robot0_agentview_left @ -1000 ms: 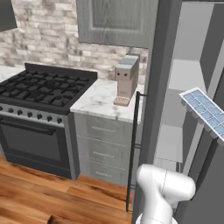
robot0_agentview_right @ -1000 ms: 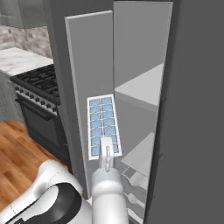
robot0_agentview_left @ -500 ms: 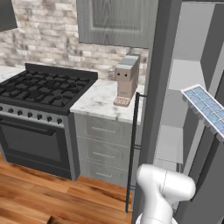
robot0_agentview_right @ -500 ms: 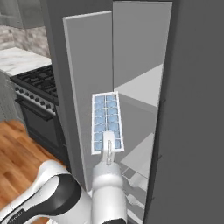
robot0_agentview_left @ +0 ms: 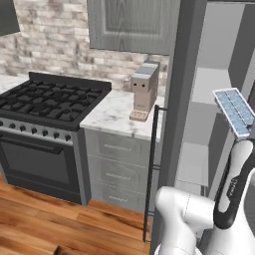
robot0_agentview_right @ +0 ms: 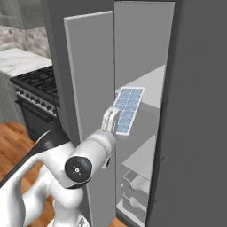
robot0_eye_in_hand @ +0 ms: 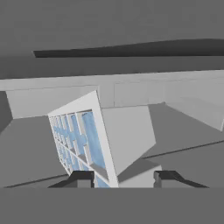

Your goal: The ice cube tray has been filled with water. Take the tray and place it in the freezer to make ice. Close the freezer door after placing the tray.

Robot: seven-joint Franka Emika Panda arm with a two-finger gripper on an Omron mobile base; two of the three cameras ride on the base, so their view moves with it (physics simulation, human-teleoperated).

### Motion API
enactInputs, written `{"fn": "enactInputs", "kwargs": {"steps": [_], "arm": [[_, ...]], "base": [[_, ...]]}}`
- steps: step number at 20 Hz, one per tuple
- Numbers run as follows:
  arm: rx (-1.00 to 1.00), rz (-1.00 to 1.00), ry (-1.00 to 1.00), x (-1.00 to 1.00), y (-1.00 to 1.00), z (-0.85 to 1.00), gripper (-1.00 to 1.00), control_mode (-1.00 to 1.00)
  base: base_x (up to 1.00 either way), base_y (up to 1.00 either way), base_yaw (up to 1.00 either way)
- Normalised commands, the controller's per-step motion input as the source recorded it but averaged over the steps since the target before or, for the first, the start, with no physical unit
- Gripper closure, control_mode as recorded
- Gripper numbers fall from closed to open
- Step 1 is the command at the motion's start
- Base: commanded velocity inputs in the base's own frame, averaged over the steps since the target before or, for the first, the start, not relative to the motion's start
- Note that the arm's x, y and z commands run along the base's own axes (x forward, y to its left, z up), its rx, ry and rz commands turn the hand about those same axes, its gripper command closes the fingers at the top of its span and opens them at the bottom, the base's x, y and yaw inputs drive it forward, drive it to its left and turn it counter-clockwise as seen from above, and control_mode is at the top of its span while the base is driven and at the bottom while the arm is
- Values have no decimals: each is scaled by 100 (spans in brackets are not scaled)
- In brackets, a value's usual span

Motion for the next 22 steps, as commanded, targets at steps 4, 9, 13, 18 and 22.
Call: {"fn": "enactInputs", "kwargs": {"steps": [4,9,13,18,22], "arm": [[3,0,24,57,-13,6,100,-100],[0,0,20,60,-33,2,100,-100],[0,0,1,49,-33,0,100,-100],[0,0,0,46,-29,1,100,-100],[0,0,0,51,-24,0,100,-100]], "base": [[0,0,0],[0,0,0],[0,0,0],[0,0,0],[0,0,0]]}}
